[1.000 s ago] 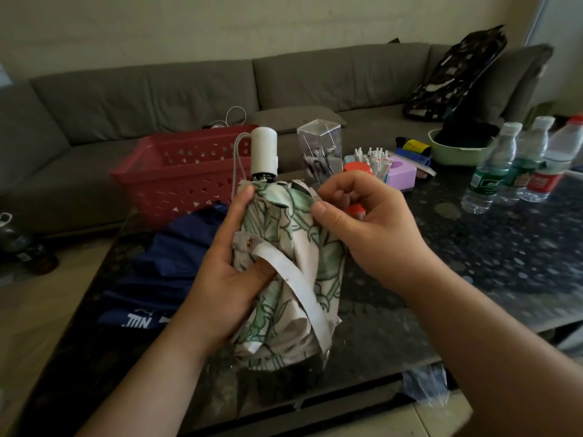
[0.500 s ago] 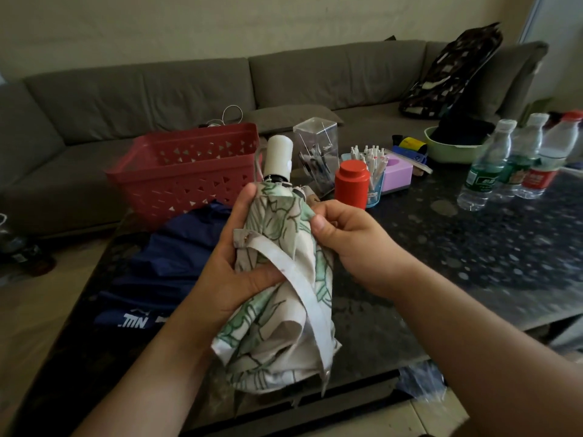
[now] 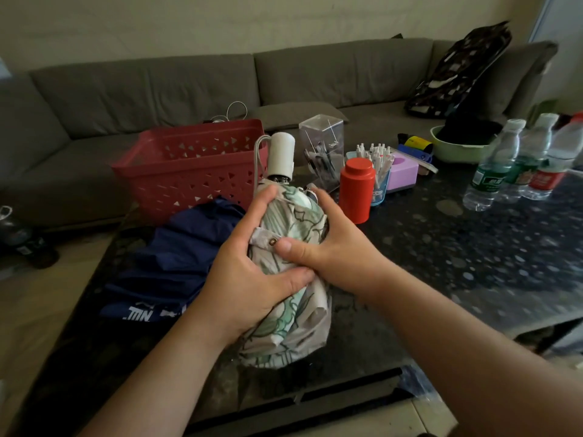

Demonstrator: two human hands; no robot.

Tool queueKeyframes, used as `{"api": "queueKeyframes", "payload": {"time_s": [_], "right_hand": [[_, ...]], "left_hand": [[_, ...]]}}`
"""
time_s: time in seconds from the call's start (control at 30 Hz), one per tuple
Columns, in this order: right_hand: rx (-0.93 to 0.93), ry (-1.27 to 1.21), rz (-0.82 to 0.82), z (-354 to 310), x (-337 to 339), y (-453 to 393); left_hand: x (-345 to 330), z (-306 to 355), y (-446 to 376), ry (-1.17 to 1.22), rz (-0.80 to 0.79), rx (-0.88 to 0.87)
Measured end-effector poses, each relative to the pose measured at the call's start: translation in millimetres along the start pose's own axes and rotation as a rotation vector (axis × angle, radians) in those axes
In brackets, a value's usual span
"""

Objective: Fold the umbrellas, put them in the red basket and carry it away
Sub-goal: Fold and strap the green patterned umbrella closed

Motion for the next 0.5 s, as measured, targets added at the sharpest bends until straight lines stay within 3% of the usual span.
{"api": "queueKeyframes", "payload": {"time_s": [0.1,0.23,0.37,0.5], "right_hand": [[0.041,-0.245,-0.220,0,-7,-1],[0.115,-0.394,-0.358,-7,-12,1],[0.127,-0.436,-0.305,-4,-11,-1],[0.068,-0.292,-0.094,7,-6,-6]], "left_hand": [[-5,1,5,0.107,-0.121,0.008],[-18,2,12,0.189,-0.257,0.012],[-27,-1,10,0.239,-0.265,0.092],[-22,-9,1,0.163,-0.171,0.228]]}}
Point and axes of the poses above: each hand's wrist, its own y-axis away from the middle knuckle, its own x-axis out of the back of the hand, z = x × y, the point moved 6 cm from there along -y, towards the middle knuckle, and after that the axes turned 3 degrees about x, right-handed, at the moved point
